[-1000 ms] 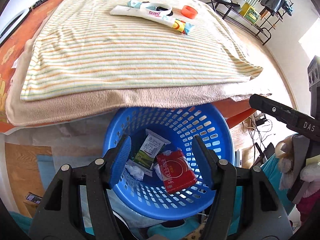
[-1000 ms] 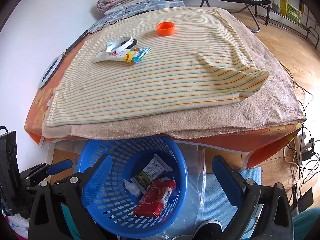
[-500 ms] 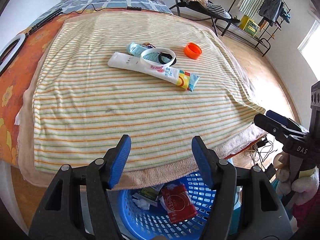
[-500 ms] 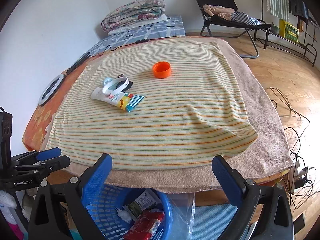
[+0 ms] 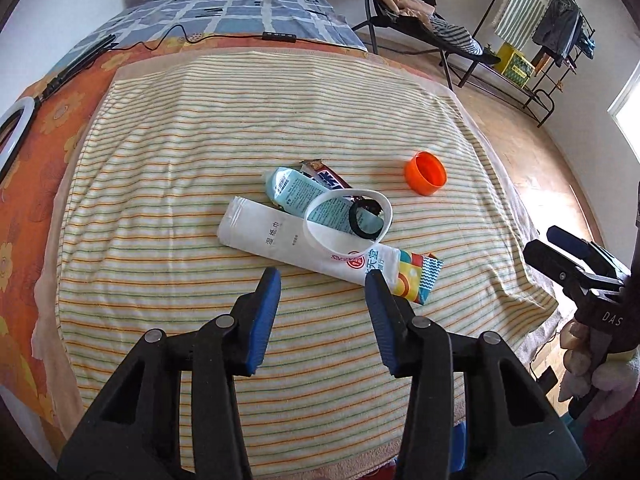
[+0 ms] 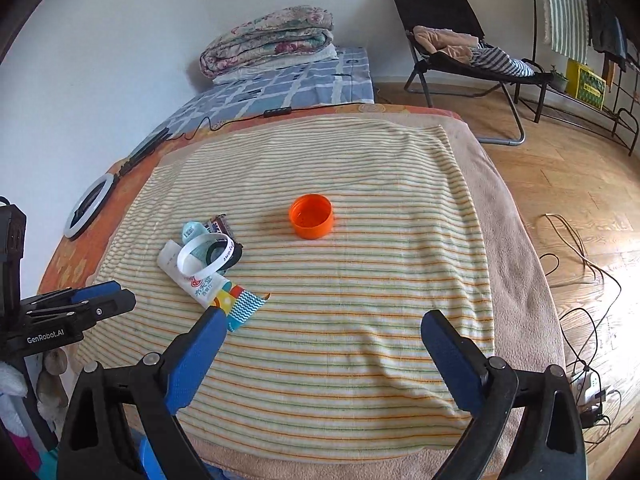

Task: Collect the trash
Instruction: 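Move both tools back over the bed toward the white tube, then grasp the orange cap with the right tool while the left tool grasps the white tape roll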

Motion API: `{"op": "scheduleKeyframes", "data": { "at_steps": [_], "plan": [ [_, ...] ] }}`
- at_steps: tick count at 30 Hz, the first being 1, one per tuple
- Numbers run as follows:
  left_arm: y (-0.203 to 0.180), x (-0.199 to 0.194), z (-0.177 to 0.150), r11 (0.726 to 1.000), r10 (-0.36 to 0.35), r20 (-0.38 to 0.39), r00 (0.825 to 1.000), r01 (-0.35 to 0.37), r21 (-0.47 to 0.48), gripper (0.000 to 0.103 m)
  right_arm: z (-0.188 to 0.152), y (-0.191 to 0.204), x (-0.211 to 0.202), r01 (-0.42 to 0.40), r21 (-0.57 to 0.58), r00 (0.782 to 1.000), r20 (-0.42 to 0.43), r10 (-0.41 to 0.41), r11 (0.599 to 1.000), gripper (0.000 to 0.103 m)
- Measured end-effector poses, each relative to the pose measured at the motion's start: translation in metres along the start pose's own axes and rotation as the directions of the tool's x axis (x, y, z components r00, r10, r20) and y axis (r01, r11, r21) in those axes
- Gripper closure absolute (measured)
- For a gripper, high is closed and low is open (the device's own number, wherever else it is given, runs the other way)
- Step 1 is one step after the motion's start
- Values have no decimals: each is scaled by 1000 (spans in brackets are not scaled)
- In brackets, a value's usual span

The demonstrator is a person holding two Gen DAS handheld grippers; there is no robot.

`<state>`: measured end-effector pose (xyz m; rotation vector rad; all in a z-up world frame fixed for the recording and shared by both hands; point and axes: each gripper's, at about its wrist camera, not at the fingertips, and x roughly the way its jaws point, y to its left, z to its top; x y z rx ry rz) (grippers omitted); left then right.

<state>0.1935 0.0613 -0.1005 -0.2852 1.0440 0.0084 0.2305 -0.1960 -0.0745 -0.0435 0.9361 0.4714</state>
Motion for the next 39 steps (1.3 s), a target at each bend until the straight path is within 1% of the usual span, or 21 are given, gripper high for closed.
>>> {"op": "scheduleKeyframes", "data": {
  "at_steps": [2,4,7,13,15,16,17,19,21,22,26,28,32,36,39],
  "plan": [
    [0,11,7,1000,9,-6,1000,-9,11,61,9,0,11,12,-14,1000,-6,-12,1000,6],
    [-1,20,13,1000,19,-14,1000,-19,20,68,17,1,22,17,-28,1000,-12,-17,999,8],
    [-1,30,21,999,28,-10,1000,-28,31,68,27,2,39,28,-53,999,-19,-29,998,9],
    [1,51,31,998,24,-29,999,-23,58,78,41,-1,71,17,-30,999,-43,-18,999,10],
    [1,55,32,998,29,-31,999,-27,62,78,45,-1,79,15,-31,999,-43,-16,999,10],
    [1,57,33,997,31,-29,999,-29,66,81,46,0,82,17,-35,999,-41,-19,999,10],
    [1,58,33,997,31,-29,999,-29,70,86,48,2,87,19,-40,999,-42,-20,999,10],
    [1,61,34,996,39,-27,999,-37,76,89,51,5,96,21,-48,998,-53,-23,999,10],
    [2,65,34,997,42,-30,999,-40,68,90,53,7,105,18,-53,998,-67,-22,998,13],
    [3,67,34,997,49,-28,998,-47,66,95,54,9,109,21,-58,997,-73,-25,998,15],
    [3,69,34,995,61,-12,998,-60,76,98,56,12,124,50,-58,994,-92,-55,997,20],
    [1,69,34,994,71,-6,997,-70,88,100,57,10,129,52,-51,994,-96,-57,997,21],
    [2,64,36,995,66,13,998,-66,72,100,58,9,137,63,-51,993,-102,-68,997,22],
    [0,57,37,995,58,28,998,-60,74,100,59,8,143,61,-46,992,-108,-66,997,30],
    [-2,51,38,996,51,39,998,-54,73,100,61,8,144,55,-52,993,-106,-60,997,41]
  ]
}}
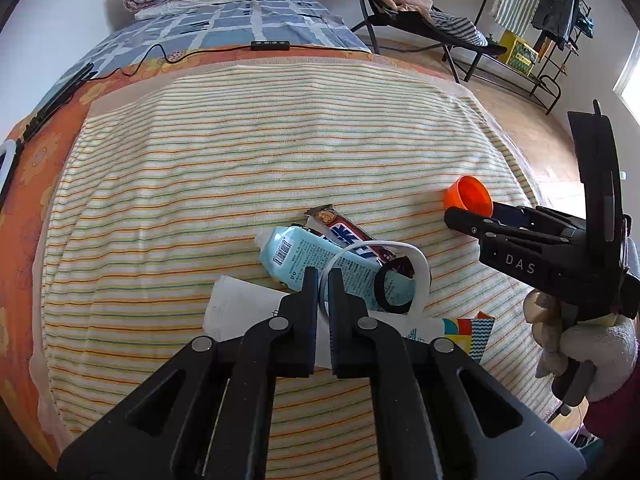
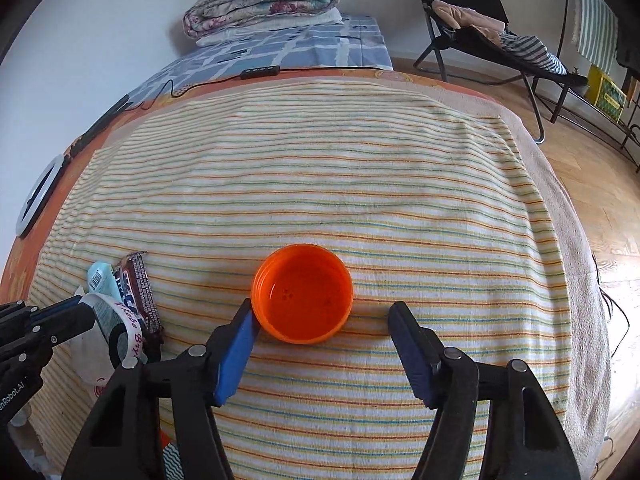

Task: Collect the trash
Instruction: 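Grasp the orange cap with the right tool while the left tool grasps the white tape roll, then carry the cap and tape roll over the blue basket and open both tools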

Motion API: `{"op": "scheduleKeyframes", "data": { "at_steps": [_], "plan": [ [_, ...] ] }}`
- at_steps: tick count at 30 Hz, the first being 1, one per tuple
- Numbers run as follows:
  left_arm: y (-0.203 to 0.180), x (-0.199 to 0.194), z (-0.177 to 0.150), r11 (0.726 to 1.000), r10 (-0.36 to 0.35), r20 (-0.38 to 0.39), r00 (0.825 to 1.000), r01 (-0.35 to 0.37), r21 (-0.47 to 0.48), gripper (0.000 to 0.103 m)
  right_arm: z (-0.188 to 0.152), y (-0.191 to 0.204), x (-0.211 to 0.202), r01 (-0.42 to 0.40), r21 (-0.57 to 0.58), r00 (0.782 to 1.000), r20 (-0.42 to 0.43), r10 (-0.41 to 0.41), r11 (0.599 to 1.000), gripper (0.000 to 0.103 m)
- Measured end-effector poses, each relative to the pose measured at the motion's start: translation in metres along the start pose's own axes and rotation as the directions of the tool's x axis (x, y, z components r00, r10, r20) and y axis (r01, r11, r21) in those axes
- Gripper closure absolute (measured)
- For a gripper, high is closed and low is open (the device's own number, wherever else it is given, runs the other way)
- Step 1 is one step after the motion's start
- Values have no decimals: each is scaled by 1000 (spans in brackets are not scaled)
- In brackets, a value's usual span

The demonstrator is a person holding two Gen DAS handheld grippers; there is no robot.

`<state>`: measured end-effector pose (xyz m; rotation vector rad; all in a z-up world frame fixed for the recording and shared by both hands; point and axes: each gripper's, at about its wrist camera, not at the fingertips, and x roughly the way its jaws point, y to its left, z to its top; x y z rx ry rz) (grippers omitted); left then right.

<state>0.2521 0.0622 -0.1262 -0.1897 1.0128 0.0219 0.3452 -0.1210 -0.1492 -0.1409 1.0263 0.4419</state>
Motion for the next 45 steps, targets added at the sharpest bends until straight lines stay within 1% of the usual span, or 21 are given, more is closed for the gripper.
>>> {"op": "scheduleKeyframes", "data": {
  "at_steps": [1,2,7,11,19,26,34,45],
  "plan": [
    [0,-2,0,1000,-4,3,1000,4,-3,100,1,1,0,-4,-3,1000,1,4,1000,50],
    [0,-3,1,1000,-9,7,1000,9,-6,101,1,2,0,-8,-7,1000,1,8,1000,55],
    [-5,-13,1,1000,-14,28,1000,14,-1,101,0,2,-3,-21,-10,1000,0,21,1000,55],
    [-9,-22,-1,999,-35,41,999,35,-1,101,-1,2,-13,-22,-8,1000,18,23,1000,55],
    [-22,-46,-10,999,-49,59,997,48,21,101,-7,5,-42,-23,-26,999,46,24,999,55],
    [-23,-71,-24,999,-39,77,996,37,23,101,-18,10,-75,-40,-40,997,71,43,998,55],
    [-15,-100,-59,1000,-22,78,997,21,13,101,-47,25,-113,-48,-92,995,82,55,995,55],
    [-16,-132,-125,1000,0,64,998,0,4,101,-115,49,-158,-94,-154,992,67,105,984,55]
  ]
}}
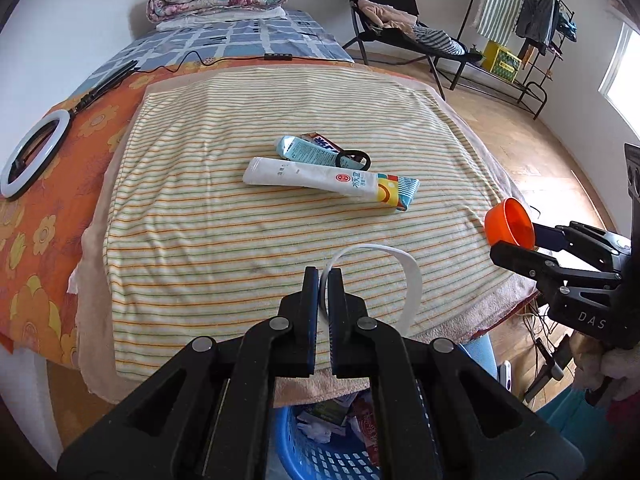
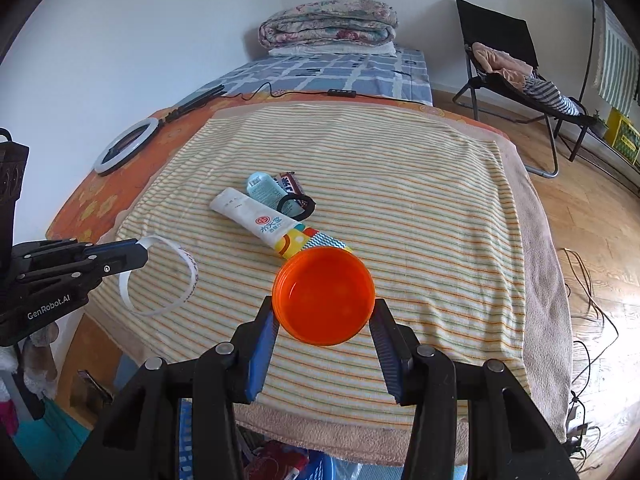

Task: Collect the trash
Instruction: 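Carry the cap and tape roll over the blue basket and open both tools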

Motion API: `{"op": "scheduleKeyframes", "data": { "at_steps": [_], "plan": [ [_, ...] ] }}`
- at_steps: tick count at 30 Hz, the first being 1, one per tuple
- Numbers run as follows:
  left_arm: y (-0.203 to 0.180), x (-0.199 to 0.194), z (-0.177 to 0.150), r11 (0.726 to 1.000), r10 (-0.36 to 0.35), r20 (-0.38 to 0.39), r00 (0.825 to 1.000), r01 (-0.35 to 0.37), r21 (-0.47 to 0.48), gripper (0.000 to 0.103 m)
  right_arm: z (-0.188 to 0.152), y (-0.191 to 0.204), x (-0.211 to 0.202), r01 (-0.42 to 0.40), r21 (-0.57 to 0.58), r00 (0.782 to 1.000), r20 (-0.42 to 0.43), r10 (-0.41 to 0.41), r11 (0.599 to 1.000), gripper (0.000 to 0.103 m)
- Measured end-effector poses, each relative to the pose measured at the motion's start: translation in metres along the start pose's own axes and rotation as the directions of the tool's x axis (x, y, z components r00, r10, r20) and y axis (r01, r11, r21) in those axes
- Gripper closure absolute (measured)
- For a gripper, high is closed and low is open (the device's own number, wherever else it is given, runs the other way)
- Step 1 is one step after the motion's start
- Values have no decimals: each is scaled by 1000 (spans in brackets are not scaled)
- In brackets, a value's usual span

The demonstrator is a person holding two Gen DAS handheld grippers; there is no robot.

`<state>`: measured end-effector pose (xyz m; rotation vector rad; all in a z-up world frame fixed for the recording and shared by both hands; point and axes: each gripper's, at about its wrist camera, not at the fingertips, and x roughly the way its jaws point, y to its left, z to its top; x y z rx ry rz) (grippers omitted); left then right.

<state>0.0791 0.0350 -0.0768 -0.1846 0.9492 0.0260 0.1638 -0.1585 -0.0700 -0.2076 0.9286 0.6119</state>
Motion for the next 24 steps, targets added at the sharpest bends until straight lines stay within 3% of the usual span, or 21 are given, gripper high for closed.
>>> {"op": "scheduleKeyframes", "data": {
  "at_steps": [10,24],
  "plan": [
    [-10,-15,-52,1000,7,-22,1000,-7,3,101,-58,28,-27,-43,-5,999,-17,43,999,55],
    [-8,-3,-106,999,4,-93,996,-9,-53,101,-115,50,-22,-76,10,992,-99,76,997,55]
  ]
}}
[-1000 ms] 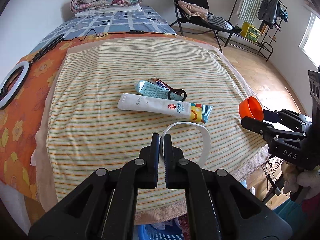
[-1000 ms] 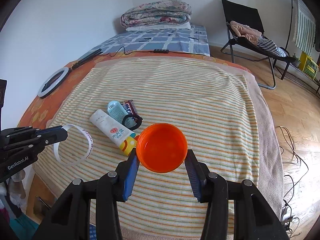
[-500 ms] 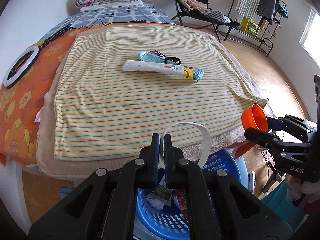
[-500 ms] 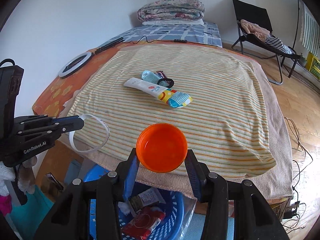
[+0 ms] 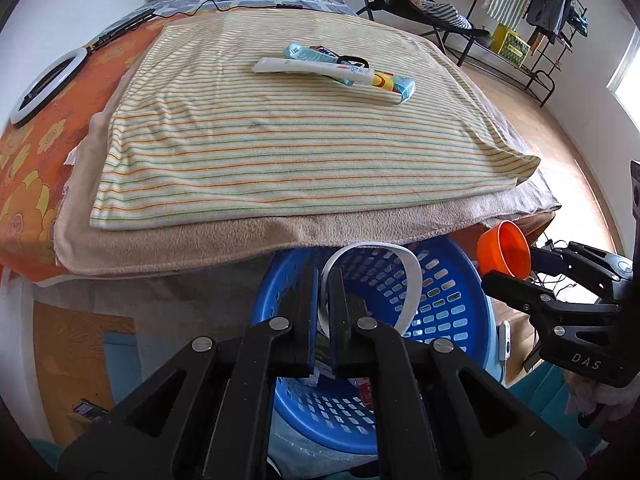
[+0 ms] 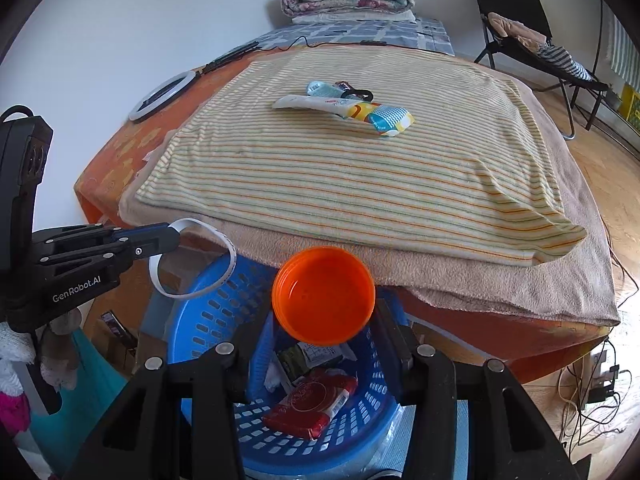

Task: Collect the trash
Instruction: 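Carry the cap and tape roll over the blue basket and open both tools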

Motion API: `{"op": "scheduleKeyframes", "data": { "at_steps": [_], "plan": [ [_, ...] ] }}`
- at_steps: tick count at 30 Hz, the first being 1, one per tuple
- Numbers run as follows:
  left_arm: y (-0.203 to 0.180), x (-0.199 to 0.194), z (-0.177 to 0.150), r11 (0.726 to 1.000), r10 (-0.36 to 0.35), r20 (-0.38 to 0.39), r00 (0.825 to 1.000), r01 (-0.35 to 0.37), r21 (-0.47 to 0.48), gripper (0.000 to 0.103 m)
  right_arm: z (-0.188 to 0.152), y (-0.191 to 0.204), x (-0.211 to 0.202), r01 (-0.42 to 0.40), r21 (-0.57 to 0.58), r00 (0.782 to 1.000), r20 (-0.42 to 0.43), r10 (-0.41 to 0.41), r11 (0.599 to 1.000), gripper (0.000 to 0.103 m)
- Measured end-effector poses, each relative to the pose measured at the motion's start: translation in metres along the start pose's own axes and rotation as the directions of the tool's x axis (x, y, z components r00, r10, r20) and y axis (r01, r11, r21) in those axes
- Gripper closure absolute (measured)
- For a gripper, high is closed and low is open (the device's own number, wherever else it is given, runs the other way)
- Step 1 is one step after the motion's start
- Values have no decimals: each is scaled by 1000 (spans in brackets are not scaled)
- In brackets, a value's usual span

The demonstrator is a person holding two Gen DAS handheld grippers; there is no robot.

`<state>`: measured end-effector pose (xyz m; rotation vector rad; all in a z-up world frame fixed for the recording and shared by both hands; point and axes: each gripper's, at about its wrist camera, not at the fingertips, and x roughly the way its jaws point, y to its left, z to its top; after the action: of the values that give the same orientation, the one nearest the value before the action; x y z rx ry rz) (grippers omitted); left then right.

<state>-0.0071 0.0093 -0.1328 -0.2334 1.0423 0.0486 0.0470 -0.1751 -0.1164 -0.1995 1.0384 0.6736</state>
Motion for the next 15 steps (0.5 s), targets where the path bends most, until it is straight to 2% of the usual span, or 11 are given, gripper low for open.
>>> {"op": "scheduleKeyframes", "data": {
  "at_steps": [8,15],
  "plan": [
    [-1,19,-25,1000,-1,-56,998,0,-25,101,-24,5,16,4,9,999,-45,-3,1000,55],
    [1,30,-37,999,35,-85,996,-36,-17,101,-38,3,30,7,19,996,-86,-5,1000,55]
  ]
}}
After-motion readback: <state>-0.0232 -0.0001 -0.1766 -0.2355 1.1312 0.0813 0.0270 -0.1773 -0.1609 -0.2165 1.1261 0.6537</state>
